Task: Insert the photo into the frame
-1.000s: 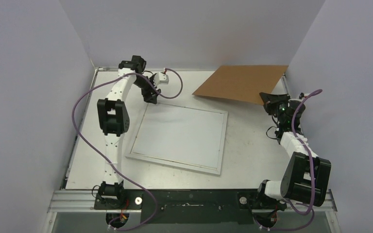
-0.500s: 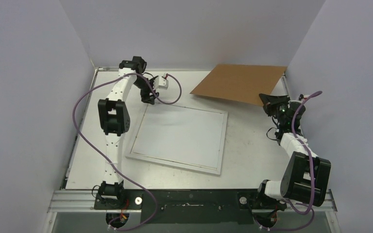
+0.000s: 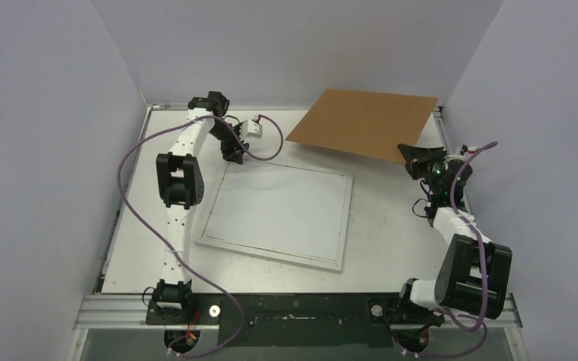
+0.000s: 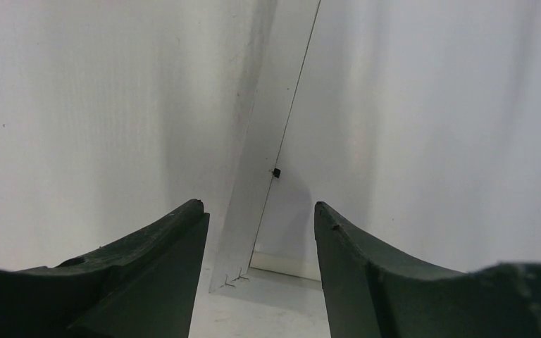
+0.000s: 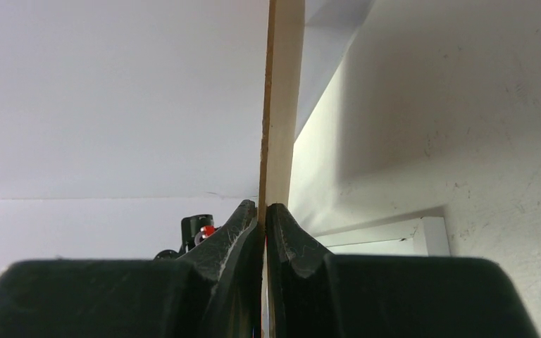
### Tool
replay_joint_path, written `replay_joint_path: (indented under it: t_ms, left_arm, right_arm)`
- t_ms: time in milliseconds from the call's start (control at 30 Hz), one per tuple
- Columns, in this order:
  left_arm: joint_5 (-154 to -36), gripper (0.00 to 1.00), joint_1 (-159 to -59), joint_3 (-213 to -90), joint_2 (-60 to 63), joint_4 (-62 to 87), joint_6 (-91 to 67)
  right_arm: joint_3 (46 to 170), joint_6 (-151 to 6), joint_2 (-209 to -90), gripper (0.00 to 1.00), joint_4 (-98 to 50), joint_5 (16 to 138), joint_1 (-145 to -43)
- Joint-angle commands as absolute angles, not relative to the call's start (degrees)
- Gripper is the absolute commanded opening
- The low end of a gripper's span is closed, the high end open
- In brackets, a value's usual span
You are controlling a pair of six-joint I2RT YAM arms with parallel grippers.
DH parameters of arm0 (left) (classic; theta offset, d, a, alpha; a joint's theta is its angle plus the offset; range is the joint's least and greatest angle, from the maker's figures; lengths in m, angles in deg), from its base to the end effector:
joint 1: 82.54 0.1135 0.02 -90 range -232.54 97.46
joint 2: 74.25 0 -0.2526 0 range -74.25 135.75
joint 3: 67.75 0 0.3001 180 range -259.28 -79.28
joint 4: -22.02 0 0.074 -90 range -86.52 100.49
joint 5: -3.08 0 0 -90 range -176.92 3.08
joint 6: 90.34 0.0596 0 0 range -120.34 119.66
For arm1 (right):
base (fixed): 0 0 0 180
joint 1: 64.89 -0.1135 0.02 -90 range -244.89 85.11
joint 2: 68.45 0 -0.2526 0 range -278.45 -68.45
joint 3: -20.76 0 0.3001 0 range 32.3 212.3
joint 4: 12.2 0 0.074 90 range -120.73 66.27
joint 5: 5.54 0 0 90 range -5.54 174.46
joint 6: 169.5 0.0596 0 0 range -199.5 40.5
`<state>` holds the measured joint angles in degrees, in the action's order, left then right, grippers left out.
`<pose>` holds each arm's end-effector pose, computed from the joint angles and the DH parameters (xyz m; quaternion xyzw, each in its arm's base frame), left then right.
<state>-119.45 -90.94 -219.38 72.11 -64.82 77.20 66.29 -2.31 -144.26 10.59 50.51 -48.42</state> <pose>0.5368 -0.1117 0.1581 0.6676 0.6865 -0.1900 0.2166 0.3351 -0.0644 0.1910 0.3927 0.6323 0.5082 0.4333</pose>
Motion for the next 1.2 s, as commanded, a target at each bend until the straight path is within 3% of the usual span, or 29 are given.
replay_joint_path:
  t_ms: [0, 200, 833, 1033, 1167]
  left_arm:
    - [-126.8, 0.55, -87.97, -221.93, 72.27, -62.59, 69.8]
    - [-128.73, 0.59, -86.55, -222.46, 72.89, -61.58, 69.06]
    - [-127.45, 0.54, -86.93, -224.13, 75.73, -63.36, 73.01]
    - [-127.23, 0.42, -86.76, -224.13, 75.87, -63.68, 72.93]
    - [-127.35, 0.26, -86.59, -224.05, 75.87, -63.37, 71.75]
  right_arm:
    - [67.5, -0.83, -142.52, 0.05, 19.82, 49.21, -48.21]
    - [67.39, -1.81, -140.91, 0.05, 17.49, 49.46, -48.27]
    - [68.94, -4.79, -136.58, 0.05, 8.72, 49.87, -48.1]
    - [68.92, -4.96, -136.14, 0.05, 7.67, 49.91, -48.08]
    - [69.0, -4.97, -135.64, 0.05, 7.17, 49.81, -47.93]
